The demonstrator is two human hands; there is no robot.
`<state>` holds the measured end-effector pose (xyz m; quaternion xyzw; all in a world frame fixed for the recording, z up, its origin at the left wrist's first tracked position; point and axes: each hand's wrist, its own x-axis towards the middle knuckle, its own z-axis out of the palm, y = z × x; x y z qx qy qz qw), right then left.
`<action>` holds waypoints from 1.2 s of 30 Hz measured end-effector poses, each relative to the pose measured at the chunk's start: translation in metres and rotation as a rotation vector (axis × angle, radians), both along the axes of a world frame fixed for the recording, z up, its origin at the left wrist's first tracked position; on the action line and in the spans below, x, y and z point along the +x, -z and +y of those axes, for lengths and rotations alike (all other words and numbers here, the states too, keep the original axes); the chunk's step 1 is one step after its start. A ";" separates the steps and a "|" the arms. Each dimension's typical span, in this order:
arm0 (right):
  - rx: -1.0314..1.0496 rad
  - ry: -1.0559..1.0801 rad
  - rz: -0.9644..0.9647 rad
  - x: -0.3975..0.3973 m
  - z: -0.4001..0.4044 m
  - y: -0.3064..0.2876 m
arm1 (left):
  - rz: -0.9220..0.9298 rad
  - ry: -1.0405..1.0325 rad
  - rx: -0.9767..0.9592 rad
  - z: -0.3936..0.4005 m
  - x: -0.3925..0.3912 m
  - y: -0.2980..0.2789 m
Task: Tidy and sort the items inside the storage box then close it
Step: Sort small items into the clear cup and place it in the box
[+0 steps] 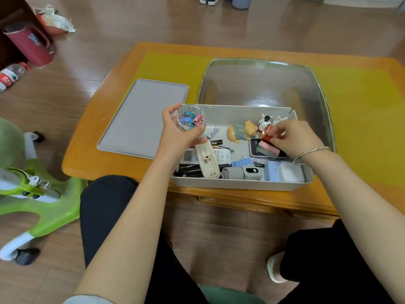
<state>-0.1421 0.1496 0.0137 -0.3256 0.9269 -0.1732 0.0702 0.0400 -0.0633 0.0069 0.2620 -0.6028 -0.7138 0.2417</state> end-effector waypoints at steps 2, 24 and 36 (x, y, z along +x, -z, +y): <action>0.037 -0.003 0.006 0.000 0.004 0.004 | 0.031 0.025 0.055 0.003 -0.001 -0.001; 0.139 -0.421 -0.255 0.049 -0.057 0.013 | 0.033 -0.091 0.172 -0.019 0.025 -0.011; -0.194 -0.104 -0.155 0.021 -0.059 -0.005 | 0.019 -0.111 0.175 -0.029 0.030 -0.005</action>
